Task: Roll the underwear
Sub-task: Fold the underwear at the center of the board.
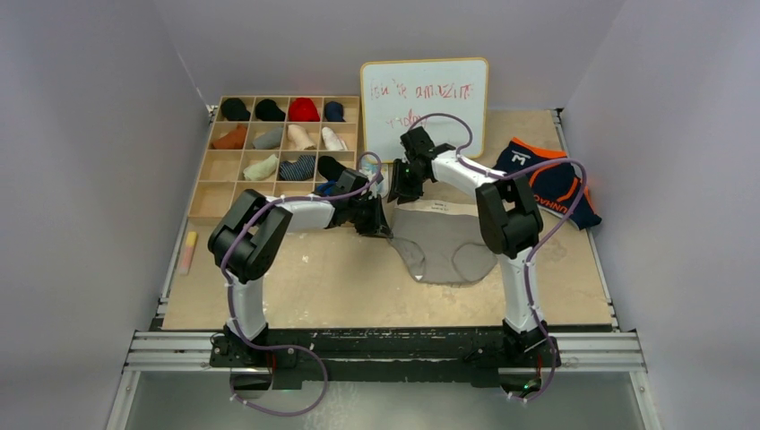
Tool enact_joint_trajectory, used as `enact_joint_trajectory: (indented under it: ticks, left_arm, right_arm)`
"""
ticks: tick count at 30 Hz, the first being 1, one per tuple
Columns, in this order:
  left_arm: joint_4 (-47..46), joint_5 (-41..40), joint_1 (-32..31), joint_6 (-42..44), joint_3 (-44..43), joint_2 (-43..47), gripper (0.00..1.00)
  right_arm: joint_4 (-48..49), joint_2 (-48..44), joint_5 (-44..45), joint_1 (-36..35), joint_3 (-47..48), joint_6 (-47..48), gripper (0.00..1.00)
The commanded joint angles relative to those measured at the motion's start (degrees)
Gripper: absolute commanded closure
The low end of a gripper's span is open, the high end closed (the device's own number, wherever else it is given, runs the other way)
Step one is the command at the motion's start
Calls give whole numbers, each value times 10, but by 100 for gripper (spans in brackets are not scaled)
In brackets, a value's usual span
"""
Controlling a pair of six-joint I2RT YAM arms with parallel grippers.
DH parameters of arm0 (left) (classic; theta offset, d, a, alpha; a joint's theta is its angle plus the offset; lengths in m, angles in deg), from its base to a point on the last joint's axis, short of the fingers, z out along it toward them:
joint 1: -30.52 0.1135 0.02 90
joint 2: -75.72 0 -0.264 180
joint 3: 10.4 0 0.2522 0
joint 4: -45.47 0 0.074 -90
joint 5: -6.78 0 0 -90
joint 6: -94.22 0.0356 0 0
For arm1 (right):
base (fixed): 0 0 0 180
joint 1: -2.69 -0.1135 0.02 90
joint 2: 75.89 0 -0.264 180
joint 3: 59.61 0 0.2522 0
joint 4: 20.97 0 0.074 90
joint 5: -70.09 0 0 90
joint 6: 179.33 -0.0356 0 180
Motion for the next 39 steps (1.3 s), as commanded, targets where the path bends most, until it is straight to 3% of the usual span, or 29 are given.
enact_joint_trajectory:
  ticks: [1, 19, 39]
  left_arm:
    - [16, -16, -1, 19, 7, 21, 100]
    - [15, -16, -1, 23, 5, 24, 100]
    - [20, -12, -1, 25, -2, 23, 100]
  right_arm:
    - [-41, 12, 40, -9, 26, 4, 65]
    - [-28, -21, 38, -17, 39, 20, 63]
    - [-86, 42, 77, -33, 82, 35, 67]
